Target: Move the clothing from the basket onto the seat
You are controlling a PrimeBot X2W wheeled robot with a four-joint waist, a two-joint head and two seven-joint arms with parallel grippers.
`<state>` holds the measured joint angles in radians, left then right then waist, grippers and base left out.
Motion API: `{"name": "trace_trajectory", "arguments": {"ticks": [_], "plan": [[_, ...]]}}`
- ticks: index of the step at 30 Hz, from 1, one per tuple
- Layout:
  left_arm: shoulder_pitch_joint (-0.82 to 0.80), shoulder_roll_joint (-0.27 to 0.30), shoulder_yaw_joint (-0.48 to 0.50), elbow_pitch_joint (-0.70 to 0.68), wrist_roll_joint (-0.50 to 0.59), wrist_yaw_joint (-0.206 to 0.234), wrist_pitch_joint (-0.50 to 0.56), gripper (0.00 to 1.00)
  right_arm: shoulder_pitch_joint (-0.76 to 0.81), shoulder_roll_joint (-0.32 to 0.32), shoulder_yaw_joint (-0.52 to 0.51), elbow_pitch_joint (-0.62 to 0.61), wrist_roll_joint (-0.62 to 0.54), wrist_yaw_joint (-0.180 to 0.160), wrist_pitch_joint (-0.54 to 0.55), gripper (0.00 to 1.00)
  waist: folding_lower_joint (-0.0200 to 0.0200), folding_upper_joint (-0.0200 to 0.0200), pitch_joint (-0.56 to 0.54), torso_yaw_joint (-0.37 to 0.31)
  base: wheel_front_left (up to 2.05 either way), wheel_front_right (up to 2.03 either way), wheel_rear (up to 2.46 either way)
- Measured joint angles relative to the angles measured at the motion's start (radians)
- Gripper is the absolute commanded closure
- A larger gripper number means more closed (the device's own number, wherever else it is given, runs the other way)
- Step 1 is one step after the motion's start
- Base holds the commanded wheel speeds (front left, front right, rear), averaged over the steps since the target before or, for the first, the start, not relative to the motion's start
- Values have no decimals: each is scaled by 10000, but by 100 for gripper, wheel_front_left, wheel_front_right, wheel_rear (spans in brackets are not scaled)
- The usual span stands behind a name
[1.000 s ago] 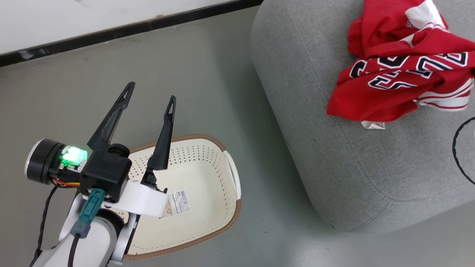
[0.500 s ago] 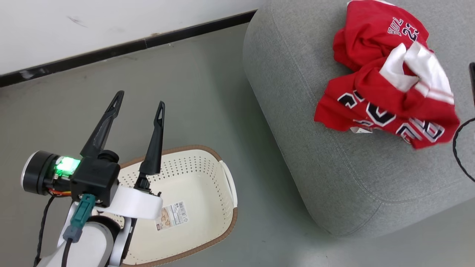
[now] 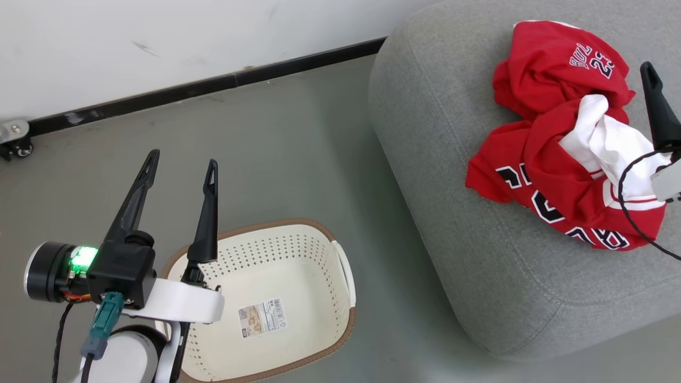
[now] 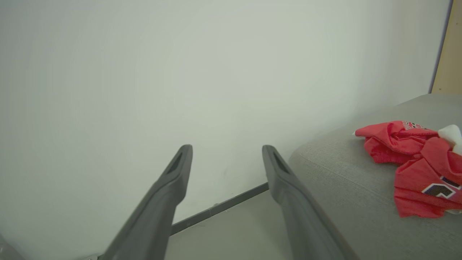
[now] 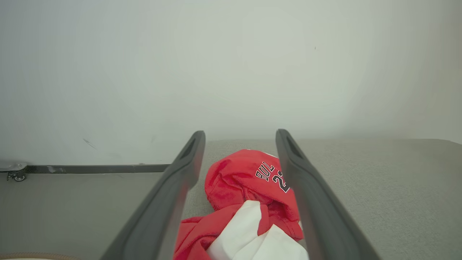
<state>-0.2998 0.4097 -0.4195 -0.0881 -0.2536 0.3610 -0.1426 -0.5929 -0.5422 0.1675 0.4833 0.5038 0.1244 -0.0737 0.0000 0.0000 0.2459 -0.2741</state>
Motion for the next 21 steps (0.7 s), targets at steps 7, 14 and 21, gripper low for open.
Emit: {"name": "trace_trajectory", "arguments": {"ticks": [7, 14, 21], "plan": [[317, -54, 190, 150, -257, 102, -211, 0, 230, 249, 98, -307, -40, 0, -165, 0, 0, 1, -237, 308, 0, 0, 0], [698, -111, 516, 462, -508, 272, -416, 0, 304, 665, 107, -698, -219, 0, -424, 0, 0, 1, -513, 619, 0, 0, 0], [1081, -173, 836, 734, -713, 516, -533, 0, 616, 1183, 61, -991, -454, 0, -583, 0, 0, 1, -840, 928, 0, 0, 0]]}}
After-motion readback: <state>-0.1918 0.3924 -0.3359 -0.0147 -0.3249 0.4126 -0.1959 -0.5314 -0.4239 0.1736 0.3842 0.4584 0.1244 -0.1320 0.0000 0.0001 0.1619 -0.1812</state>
